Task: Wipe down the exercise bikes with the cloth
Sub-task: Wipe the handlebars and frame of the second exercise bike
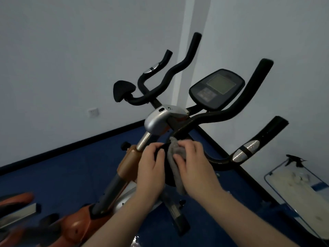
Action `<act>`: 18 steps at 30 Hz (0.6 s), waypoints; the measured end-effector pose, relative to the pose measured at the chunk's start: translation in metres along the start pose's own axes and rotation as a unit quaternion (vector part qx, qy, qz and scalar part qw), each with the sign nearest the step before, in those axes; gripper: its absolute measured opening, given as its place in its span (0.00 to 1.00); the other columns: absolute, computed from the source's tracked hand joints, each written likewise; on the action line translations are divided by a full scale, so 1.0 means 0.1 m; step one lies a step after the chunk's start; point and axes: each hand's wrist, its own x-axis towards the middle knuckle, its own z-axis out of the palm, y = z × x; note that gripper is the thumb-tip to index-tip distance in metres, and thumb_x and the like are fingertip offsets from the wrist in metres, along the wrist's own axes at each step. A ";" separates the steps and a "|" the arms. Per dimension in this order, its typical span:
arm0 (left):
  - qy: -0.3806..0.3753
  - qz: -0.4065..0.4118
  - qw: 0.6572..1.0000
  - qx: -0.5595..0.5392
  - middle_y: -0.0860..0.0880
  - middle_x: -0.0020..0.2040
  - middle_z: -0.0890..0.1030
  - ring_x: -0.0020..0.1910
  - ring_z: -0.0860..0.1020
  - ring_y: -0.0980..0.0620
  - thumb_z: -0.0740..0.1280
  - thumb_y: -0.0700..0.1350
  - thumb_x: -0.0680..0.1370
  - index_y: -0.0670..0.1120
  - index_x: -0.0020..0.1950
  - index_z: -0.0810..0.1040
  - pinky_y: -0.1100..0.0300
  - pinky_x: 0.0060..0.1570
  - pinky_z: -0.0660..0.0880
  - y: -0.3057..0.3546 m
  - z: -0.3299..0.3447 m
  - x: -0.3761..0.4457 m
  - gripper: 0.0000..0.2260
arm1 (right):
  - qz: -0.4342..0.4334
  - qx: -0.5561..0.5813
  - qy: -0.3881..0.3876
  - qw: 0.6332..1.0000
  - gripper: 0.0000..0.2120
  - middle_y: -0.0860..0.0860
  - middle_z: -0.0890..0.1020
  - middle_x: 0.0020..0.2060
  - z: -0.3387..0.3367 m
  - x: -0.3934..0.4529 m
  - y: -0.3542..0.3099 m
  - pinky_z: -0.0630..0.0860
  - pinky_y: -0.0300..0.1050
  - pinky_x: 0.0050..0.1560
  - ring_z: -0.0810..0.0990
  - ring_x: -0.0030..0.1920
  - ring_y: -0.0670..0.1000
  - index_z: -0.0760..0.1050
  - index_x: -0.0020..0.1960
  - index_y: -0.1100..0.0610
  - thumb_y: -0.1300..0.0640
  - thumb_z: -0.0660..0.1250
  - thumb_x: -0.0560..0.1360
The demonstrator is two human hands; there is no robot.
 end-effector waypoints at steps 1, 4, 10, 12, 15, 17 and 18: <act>-0.006 0.009 1.000 0.009 0.63 0.44 0.80 0.43 0.78 0.66 0.61 0.42 0.80 0.53 0.49 0.78 0.76 0.38 0.72 0.00 0.00 0.02 0.08 | 0.010 -0.022 -0.023 0.999 0.10 0.47 0.69 0.52 0.00 0.14 -0.04 0.72 0.44 0.47 0.73 0.50 0.48 0.66 0.58 0.48 0.47 0.53 0.80; -0.011 0.033 0.999 0.039 0.62 0.42 0.80 0.43 0.76 0.70 0.61 0.42 0.80 0.51 0.49 0.80 0.80 0.39 0.68 -0.03 -0.07 0.07 0.09 | 0.020 -0.072 -0.026 0.997 0.12 0.49 0.72 0.45 0.06 0.29 -0.11 0.70 0.48 0.43 0.73 0.45 0.50 0.67 0.52 0.50 0.45 0.49 0.81; -0.116 0.019 0.993 0.021 0.60 0.44 0.81 0.44 0.79 0.65 0.62 0.43 0.80 0.57 0.48 0.80 0.73 0.41 0.73 -0.09 -0.28 0.24 0.11 | 0.152 -0.112 -0.054 0.981 0.15 0.51 0.78 0.42 -0.05 0.09 -0.02 0.76 0.53 0.43 0.79 0.44 0.53 0.66 0.53 0.50 0.44 0.45 0.81; -0.130 0.028 0.991 0.019 0.55 0.43 0.82 0.44 0.79 0.63 0.62 0.42 0.80 0.54 0.49 0.81 0.73 0.41 0.73 -0.12 -0.31 0.28 0.09 | 0.173 -0.155 -0.061 0.971 0.18 0.55 0.79 0.48 -0.05 0.29 -0.12 0.74 0.52 0.46 0.78 0.47 0.57 0.70 0.58 0.54 0.47 0.45 0.82; -0.149 0.043 0.988 0.012 0.53 0.43 0.82 0.44 0.79 0.63 0.62 0.42 0.80 0.52 0.50 0.81 0.74 0.41 0.72 -0.18 -0.33 0.30 0.09 | 0.212 -0.149 0.005 0.966 0.18 0.51 0.79 0.43 0.08 0.08 -0.16 0.69 0.48 0.38 0.77 0.41 0.52 0.66 0.53 0.52 0.43 0.43 0.81; -0.163 0.044 0.986 0.007 0.53 0.43 0.82 0.44 0.80 0.63 0.62 0.42 0.80 0.52 0.50 0.81 0.73 0.42 0.73 -0.20 -0.36 0.31 0.09 | 0.221 -0.120 0.029 0.967 0.14 0.46 0.76 0.37 0.08 -0.16 -0.19 0.67 0.45 0.31 0.75 0.36 0.47 0.62 0.50 0.50 0.42 0.44 0.80; -0.171 0.045 0.984 0.007 0.52 0.43 0.83 0.44 0.80 0.63 0.62 0.42 0.80 0.52 0.50 0.81 0.74 0.42 0.73 -0.20 -0.38 0.33 0.09 | 0.216 -0.105 0.032 0.970 0.13 0.44 0.75 0.34 0.05 -0.22 -0.18 0.65 0.42 0.28 0.73 0.34 0.44 0.62 0.50 0.50 0.42 0.46 0.80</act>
